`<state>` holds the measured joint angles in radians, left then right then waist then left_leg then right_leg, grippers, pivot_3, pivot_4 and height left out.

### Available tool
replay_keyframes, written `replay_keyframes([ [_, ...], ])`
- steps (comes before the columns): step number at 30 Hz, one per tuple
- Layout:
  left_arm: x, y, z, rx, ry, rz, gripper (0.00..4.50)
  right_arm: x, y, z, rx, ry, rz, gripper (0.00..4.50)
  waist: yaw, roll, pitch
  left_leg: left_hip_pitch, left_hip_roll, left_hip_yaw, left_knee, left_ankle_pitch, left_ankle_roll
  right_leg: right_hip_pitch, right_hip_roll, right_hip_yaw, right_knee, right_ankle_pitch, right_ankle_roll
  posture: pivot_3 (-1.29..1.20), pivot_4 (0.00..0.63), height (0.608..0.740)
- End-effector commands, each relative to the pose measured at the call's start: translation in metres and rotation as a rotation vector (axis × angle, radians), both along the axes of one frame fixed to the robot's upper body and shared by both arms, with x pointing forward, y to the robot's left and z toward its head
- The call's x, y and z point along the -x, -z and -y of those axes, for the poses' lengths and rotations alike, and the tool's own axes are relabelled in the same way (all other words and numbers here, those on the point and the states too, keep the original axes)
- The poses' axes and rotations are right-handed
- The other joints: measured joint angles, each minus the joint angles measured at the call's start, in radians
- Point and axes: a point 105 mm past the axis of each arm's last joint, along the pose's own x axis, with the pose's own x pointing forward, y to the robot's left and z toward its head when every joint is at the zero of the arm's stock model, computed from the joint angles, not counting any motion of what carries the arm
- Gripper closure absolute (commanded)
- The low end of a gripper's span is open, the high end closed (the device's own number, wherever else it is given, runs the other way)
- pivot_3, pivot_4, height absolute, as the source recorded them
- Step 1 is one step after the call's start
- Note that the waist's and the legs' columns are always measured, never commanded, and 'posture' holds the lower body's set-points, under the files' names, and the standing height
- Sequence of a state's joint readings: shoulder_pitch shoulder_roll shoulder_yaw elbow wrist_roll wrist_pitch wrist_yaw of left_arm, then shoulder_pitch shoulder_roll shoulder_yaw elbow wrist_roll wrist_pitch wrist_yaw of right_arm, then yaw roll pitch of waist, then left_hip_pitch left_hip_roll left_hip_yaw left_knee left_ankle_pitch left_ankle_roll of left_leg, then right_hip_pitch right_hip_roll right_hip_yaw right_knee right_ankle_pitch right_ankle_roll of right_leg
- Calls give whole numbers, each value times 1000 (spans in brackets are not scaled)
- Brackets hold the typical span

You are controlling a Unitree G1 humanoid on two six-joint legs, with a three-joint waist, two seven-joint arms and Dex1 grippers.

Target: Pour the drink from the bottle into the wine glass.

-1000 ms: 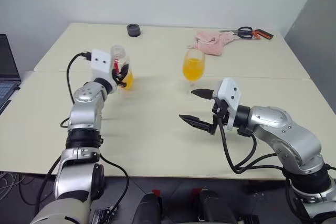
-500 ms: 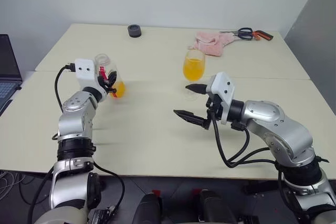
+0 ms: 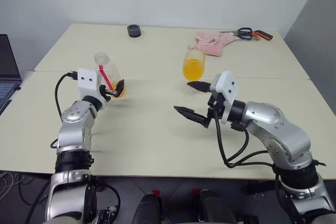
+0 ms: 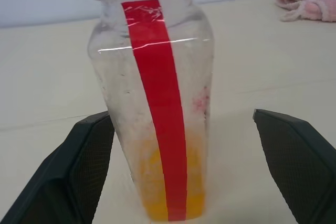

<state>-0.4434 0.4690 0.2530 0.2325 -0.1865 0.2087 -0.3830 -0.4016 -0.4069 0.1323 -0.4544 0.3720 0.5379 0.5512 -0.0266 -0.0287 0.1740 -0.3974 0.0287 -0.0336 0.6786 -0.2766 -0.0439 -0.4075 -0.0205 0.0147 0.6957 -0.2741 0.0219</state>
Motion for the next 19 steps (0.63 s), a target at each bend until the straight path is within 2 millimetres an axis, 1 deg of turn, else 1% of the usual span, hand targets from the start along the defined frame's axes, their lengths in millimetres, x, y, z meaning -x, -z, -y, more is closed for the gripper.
replay_keyframes([
  [1,16,-26,-3,-5,-37,132,47,-6,-4,25,-89,144,102,0,0,0,0,0,0,0,0,0,0,0,0,0,0,0,0,0,150,740],
  [5,31,-21,-7,31,-88,126,47,-4,23,38,-130,215,70,0,0,0,0,1,0,0,-1,0,0,0,0,1,0,0,0,0,150,740],
  [7,39,-17,-7,9,-117,119,47,-5,40,46,-137,274,55,0,0,0,0,1,0,1,-1,0,0,0,0,1,0,0,0,0,150,740],
  [9,47,-14,-6,24,-127,121,47,-9,58,57,-135,354,47,0,0,0,0,3,0,2,-1,0,0,1,0,1,0,0,0,0,150,740],
  [11,55,-14,-2,26,-117,140,47,-16,71,72,-173,461,21,0,0,0,0,4,1,3,-2,0,0,2,0,2,0,0,0,0,150,740],
  [13,60,-11,-4,43,-140,141,47,-21,79,84,-199,545,13,0,0,0,0,4,1,3,-2,0,0,2,0,2,0,0,0,0,150,740],
  [16,67,-7,0,61,-131,128,47,-26,85,96,-218,603,8,0,0,0,0,4,1,4,-2,0,0,2,0,2,0,0,0,0,150,740],
  [19,72,-7,1,71,-126,138,47,-29,85,101,-221,616,13,0,0,0,0,5,1,4,-2,0,0,2,0,3,0,0,0,0,150,740],
])
